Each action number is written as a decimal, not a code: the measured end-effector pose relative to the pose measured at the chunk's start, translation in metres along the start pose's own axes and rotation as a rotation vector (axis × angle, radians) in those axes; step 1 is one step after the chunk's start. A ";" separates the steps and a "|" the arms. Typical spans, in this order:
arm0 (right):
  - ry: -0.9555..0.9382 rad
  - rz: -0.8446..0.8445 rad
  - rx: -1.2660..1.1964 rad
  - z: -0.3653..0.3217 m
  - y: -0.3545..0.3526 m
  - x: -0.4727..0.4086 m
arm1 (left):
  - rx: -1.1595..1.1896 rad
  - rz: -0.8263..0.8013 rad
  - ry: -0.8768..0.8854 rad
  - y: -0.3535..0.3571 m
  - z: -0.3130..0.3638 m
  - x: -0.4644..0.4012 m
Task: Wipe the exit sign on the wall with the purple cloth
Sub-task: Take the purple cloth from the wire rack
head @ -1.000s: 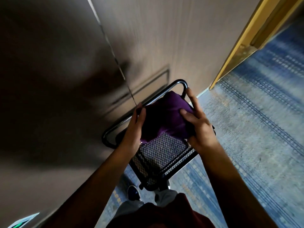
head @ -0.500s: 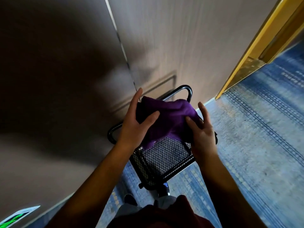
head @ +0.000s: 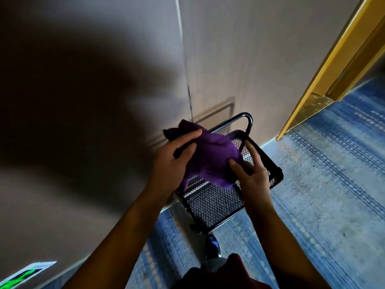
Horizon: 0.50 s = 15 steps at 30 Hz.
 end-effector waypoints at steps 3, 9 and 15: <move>-0.062 0.071 0.155 0.005 0.014 0.029 | 0.030 0.036 -0.018 -0.026 0.001 0.030; -0.282 -0.136 0.345 -0.003 0.075 0.109 | 0.037 0.088 -0.074 -0.075 -0.004 0.097; -0.231 -0.394 0.308 0.023 0.127 0.164 | 0.072 0.146 -0.094 -0.108 -0.006 0.156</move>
Point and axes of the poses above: each hand's wrist, its own x-axis away from the middle knuckle, its own y-axis out of the palm, z = x × y, the point moved 2 cm from there along -x, towards the middle knuckle, and after that the axes turned 10 degrees about -x, right-handed, at the moved point
